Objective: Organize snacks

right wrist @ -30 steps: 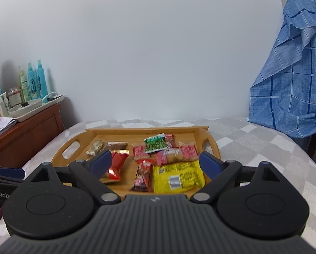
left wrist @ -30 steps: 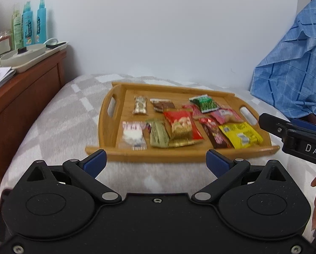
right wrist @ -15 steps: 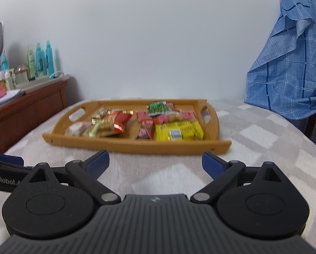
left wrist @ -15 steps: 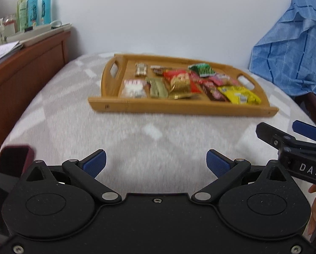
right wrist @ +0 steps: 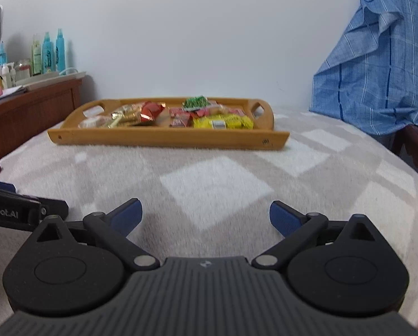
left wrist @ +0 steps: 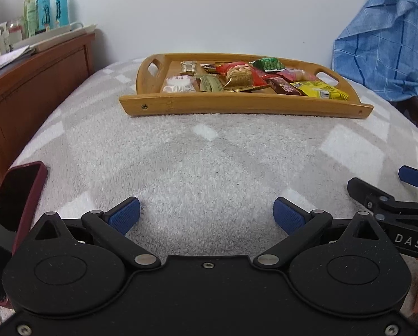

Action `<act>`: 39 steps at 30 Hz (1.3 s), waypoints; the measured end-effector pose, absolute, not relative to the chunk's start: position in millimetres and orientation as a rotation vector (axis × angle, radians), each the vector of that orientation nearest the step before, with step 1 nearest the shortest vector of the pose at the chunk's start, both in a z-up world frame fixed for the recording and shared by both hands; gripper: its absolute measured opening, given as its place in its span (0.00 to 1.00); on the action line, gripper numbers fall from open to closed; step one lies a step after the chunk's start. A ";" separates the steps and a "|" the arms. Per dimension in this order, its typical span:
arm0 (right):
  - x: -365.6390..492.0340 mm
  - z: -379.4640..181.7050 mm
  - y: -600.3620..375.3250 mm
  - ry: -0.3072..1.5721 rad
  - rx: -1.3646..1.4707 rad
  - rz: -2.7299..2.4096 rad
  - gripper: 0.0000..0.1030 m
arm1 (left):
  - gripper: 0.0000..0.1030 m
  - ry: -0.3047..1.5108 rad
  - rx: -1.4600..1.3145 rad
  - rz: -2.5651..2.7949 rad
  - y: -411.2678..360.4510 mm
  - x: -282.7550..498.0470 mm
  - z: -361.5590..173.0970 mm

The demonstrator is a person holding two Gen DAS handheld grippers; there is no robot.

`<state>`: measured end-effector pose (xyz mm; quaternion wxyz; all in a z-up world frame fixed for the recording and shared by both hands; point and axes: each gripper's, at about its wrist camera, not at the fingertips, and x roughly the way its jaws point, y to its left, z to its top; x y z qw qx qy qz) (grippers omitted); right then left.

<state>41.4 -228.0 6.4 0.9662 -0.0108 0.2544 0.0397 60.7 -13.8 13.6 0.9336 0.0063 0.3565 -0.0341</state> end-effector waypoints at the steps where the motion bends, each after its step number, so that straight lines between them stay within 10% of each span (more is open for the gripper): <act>1: 41.3 3.9 -228.3 0.519 -0.023 0.075 1.00 | 0.99 0.729 0.017 -0.071 -14.4 60.6 13.4; 39: 40.7 -4.7 -226.2 0.509 -0.043 0.073 1.00 | 1.00 0.735 -0.005 -0.056 -12.4 60.6 9.4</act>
